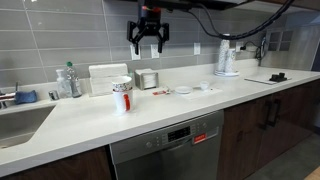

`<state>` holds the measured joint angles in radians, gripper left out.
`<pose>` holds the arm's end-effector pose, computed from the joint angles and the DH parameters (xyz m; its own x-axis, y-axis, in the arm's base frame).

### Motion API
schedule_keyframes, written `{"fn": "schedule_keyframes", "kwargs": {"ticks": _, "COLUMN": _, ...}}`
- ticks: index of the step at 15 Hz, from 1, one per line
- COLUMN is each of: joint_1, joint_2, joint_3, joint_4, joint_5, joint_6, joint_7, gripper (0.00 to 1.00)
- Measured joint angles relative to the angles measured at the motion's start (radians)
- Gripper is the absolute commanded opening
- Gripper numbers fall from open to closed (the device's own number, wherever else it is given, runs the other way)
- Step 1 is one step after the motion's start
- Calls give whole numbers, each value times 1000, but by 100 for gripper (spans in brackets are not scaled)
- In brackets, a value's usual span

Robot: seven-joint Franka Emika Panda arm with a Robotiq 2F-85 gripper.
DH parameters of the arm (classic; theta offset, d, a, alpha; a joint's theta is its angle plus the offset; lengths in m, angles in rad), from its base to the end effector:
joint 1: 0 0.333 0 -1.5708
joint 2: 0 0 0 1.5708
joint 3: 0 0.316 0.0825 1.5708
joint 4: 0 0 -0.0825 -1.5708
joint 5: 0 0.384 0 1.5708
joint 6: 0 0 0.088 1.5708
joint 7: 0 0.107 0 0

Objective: Unstack the cups

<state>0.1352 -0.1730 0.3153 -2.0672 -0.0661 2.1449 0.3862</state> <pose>0.4754 0.2359 0.5284 0.9602 0.0945 0.2627 0.0930 -0.9955 0.0180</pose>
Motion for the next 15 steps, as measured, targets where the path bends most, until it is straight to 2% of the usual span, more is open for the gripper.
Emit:
{"fn": "schedule_keyframes", "kwargs": {"ticks": 3, "joint_1": 4, "joint_2": 88, "joint_3": 11, "joint_4": 32, "joint_5": -93, "joint_6": 4, "joint_7": 35, "gripper": 100}}
{"fn": "schedule_keyframes", "kwargs": {"ticks": 10, "joint_1": 7, "joint_2": 111, "joint_3": 8, "joint_4": 53, "joint_5": -103, "joint_6": 13, "joint_7": 35, "gripper": 100}}
{"fn": "schedule_keyframes", "kwargs": {"ticks": 12, "joint_1": 15, "joint_2": 125, "joint_3": -1, "joint_4": 53, "joint_5": -103, "joint_6": 68, "joint_7": 31, "gripper": 100}}
{"fn": "schedule_keyframes", "kwargs": {"ticks": 15, "joint_1": 29, "joint_2": 177, "joint_3": -12, "joint_4": 53, "joint_5": -77, "joint_6": 228, "joint_7": -6, "gripper": 100}}
